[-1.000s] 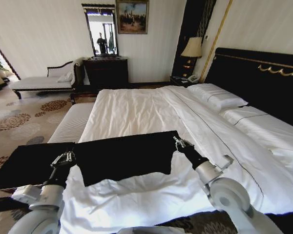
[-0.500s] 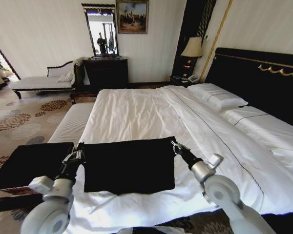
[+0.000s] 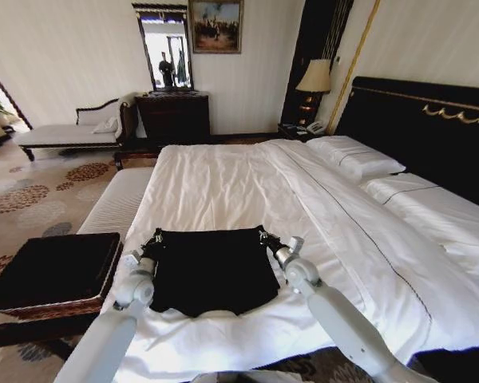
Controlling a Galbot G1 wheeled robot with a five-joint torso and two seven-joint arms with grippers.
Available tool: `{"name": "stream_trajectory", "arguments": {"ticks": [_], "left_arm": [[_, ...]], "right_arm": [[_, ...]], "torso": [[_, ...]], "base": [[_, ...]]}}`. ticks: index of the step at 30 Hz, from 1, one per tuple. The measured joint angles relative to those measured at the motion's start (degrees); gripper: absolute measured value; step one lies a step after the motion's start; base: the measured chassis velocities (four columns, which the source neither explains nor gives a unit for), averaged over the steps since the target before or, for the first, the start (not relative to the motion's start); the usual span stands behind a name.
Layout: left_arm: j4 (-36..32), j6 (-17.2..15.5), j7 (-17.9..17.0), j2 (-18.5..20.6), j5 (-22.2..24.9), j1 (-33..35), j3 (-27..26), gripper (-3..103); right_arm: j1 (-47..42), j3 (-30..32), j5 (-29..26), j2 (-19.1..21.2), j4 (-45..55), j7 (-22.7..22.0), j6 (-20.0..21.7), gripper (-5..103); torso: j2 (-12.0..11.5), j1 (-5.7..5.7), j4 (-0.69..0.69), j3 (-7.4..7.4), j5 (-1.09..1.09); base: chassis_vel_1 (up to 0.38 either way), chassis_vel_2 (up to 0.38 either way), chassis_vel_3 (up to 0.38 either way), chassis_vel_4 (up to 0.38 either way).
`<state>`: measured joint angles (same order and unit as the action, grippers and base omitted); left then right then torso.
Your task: Fold the clothes on the bed and place them into the basket.
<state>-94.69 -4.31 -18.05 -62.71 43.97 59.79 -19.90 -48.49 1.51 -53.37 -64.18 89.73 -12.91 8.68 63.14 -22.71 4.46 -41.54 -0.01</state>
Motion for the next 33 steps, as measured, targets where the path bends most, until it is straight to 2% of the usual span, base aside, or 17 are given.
{"name": "stream_trajectory", "arguments": {"ticks": [5, 12, 15, 33], "left_arm": [[5.91, 1.09, 0.94, -1.03, 0.02, -4.56, 2.40, 1], [9.54, 2.66, 1.67, -2.38, -0.73, -6.28, 2.72, 1], [11.12, 3.41, 1.86, -2.85, -1.02, -7.31, 2.48, 1], [11.16, 7.79, 4.49, -3.19, -3.65, -4.79, 0.72, 1]], "right_arm": [[4.06, -1.12, 1.90, -3.47, -6.79, 1.56, -2.34, 1], [7.75, -1.14, 2.31, -7.21, -12.89, 2.40, -4.65, 1], [8.62, -0.80, 3.97, -8.28, -15.36, 2.75, -6.13, 1], [3.95, 0.70, 11.68, -7.17, -13.87, 2.69, -9.80, 1]], "torso": [[0.00, 0.00, 0.01, 0.00, 0.00], [0.00, 0.01, -0.03, 0.01, 0.00], [0.00, 0.01, 0.01, 0.01, 0.00], [0.01, 0.02, 0.00, 0.02, 0.00]], "base": [[0.000, 0.000, 0.000, 0.000], [0.000, 0.000, 0.000, 0.000], [0.000, 0.000, 0.000, 0.000], [0.000, 0.000, 0.000, 0.000]]}}
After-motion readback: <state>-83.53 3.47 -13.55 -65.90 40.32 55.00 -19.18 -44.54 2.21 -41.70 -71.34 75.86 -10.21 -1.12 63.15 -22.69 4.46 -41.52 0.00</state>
